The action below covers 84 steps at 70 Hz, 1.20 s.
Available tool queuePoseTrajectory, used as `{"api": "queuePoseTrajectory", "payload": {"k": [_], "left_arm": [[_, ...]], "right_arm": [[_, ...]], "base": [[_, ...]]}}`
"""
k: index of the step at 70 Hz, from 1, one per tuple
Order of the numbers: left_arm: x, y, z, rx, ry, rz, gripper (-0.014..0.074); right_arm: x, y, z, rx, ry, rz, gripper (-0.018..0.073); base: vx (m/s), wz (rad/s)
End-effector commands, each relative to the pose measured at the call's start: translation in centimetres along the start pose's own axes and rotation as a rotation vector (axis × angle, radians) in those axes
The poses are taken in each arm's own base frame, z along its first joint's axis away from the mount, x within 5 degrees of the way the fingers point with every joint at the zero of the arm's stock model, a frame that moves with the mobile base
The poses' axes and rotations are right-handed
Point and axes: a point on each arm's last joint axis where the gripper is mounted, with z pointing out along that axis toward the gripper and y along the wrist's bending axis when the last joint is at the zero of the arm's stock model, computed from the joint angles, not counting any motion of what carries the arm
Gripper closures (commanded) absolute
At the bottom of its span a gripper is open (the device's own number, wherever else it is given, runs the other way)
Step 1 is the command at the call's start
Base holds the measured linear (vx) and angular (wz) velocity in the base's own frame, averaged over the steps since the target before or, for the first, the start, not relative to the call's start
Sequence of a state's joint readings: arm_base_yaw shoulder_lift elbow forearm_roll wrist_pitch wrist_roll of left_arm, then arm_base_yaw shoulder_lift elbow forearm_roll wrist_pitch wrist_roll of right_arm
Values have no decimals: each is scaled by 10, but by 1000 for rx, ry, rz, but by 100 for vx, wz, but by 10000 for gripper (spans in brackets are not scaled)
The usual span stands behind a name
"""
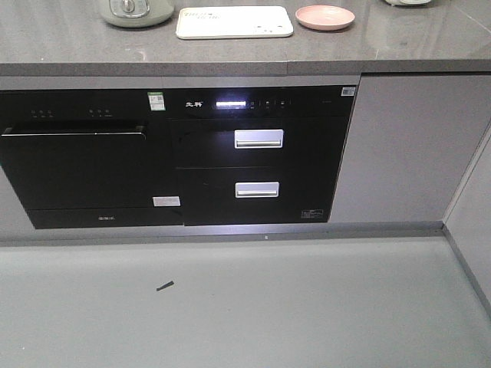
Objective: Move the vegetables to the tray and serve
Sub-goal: 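Drive the base forward toward the counter with the pot and tray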
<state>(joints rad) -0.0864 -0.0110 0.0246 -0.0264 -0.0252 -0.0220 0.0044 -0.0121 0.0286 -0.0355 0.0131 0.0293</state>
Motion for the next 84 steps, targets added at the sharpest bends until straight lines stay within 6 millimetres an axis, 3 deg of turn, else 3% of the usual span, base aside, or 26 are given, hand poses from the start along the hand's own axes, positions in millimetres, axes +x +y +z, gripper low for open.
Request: {"api": "queuePoseTrajectory", "payload": {"k": [1, 84], "left_arm": [[-4, 0, -1, -2, -76, -9, 603], [-4, 0, -1, -2, -76, -9, 603]], "right_arm": [[-5, 0, 0, 3, -71, -10, 568], [-5, 0, 0, 3, -71, -10, 568]], "base": [[16, -3], [21, -3]]}}
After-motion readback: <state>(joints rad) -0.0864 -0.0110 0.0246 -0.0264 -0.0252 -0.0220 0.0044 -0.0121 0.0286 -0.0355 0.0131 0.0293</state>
